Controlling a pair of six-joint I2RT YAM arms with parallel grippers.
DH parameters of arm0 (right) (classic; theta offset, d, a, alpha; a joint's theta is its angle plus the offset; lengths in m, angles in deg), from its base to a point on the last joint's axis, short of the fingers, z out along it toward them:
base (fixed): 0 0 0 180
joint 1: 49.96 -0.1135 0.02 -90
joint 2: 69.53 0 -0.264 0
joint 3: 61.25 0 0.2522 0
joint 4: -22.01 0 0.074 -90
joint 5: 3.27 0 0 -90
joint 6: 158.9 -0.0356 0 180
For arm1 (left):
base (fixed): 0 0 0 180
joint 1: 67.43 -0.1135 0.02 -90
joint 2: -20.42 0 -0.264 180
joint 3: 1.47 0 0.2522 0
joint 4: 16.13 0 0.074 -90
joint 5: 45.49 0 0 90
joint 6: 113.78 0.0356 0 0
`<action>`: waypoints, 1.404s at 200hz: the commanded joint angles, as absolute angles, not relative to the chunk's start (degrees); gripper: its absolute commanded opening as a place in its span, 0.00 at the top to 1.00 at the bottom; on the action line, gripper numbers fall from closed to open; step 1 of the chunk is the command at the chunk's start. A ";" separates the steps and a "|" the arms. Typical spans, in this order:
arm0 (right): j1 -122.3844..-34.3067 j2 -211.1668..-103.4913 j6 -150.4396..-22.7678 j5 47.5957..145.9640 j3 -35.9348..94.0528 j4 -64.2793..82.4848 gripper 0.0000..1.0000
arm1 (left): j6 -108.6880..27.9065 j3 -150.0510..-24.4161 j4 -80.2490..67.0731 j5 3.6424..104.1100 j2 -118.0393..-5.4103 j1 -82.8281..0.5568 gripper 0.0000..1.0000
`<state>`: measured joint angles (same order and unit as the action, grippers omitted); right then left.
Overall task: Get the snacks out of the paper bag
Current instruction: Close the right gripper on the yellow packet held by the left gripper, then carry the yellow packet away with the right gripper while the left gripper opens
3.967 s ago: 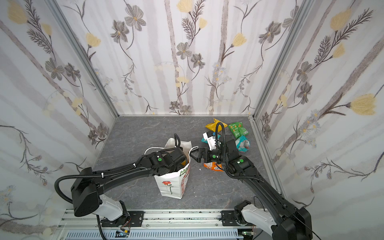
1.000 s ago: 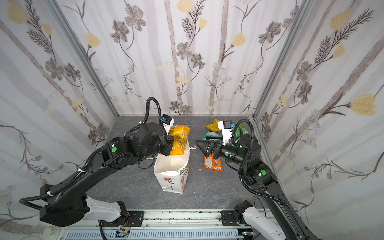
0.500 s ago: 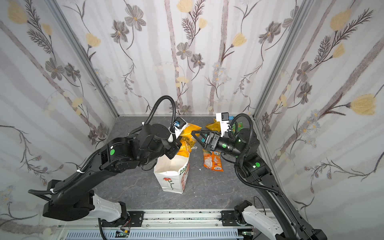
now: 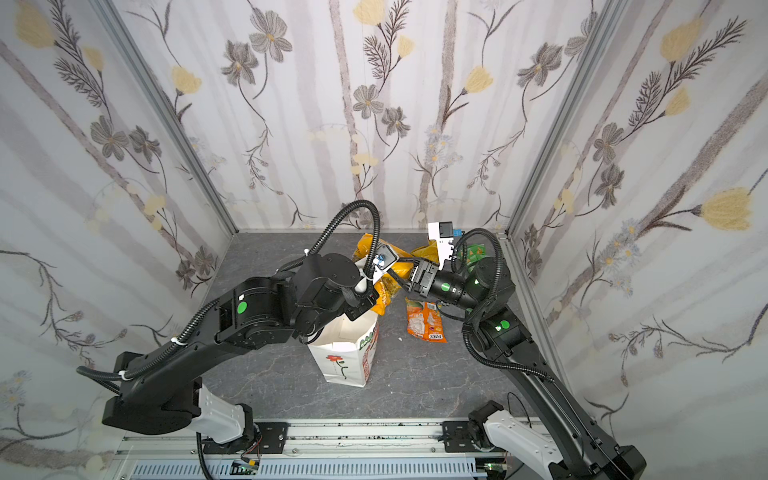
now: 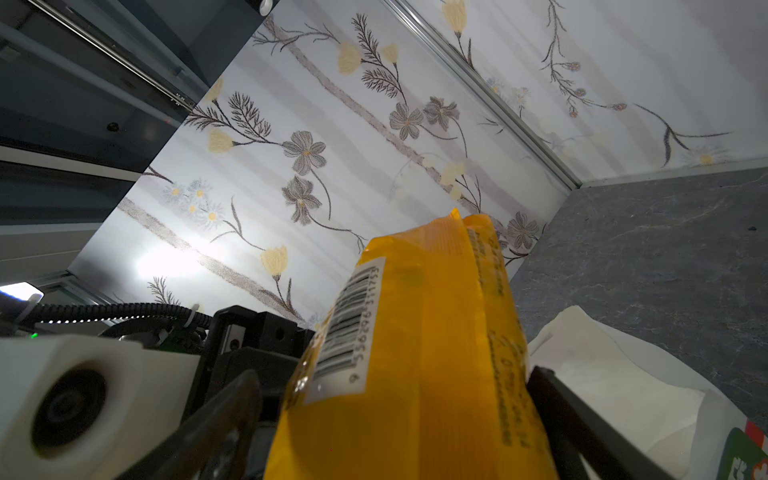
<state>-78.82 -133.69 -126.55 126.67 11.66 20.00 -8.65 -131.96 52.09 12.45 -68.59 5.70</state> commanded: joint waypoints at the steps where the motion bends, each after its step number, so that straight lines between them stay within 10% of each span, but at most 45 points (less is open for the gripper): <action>1: -79.12 -133.63 -128.58 129.43 11.52 25.30 0.06 | -5.53 -133.52 47.22 8.98 -70.06 6.51 1.00; 52: -79.08 -133.16 -129.02 127.72 11.08 26.57 0.24 | -3.91 -134.79 46.71 6.23 -71.80 7.99 1.00; 156: -78.97 -132.96 -130.69 124.33 12.17 30.67 0.77 | -2.44 -131.75 41.47 4.55 -68.22 10.08 0.52; 281: -64.03 -131.52 -134.90 124.44 16.82 32.25 0.91 | -11.73 -110.96 28.56 12.69 -44.98 12.38 0.04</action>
<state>-68.33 -132.90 -132.04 124.90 17.54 26.54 -7.62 -113.86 32.77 10.70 -48.77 12.41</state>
